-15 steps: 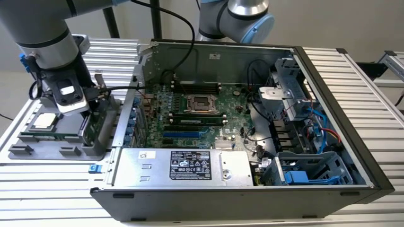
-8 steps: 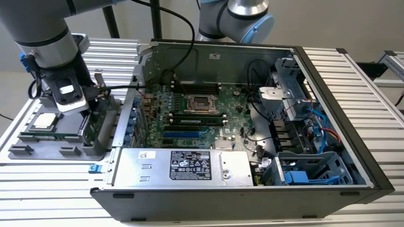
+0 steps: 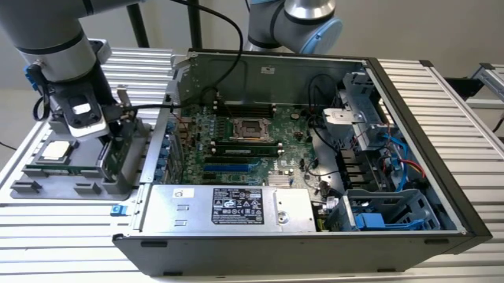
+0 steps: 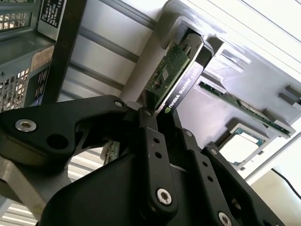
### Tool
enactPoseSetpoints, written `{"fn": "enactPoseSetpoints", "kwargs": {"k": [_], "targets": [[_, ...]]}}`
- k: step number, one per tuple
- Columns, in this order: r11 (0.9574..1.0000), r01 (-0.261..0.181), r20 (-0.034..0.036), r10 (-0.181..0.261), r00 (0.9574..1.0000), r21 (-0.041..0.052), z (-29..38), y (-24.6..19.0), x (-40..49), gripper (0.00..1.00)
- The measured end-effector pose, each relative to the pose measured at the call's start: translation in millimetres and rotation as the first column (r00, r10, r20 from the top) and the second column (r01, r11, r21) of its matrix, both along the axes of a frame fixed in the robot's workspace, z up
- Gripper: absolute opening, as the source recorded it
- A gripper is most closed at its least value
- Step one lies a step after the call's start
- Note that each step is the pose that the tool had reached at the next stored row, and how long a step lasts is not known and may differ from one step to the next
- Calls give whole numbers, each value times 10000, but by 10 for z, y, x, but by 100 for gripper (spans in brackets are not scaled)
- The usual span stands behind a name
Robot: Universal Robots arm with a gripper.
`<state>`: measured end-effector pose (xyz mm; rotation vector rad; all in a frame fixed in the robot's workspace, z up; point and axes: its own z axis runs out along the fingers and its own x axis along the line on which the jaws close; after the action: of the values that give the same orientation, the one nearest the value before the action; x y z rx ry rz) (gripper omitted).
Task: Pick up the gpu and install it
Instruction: 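Pick up the gpu and move the gpu toward the slot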
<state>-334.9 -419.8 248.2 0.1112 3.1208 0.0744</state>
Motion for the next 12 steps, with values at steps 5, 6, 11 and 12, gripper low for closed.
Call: {"fn": "enactPoseSetpoints", "kwargs": {"k": [5,6,11,12], "targets": [[10000,0,0,0,10000,0,44,0,0,0],[10000,0,0,0,10000,0,52,0,0,0],[10000,0,0,0,10000,0,90,0,0,0],[10000,0,1,0,10000,0,97,0,0,0]]}}
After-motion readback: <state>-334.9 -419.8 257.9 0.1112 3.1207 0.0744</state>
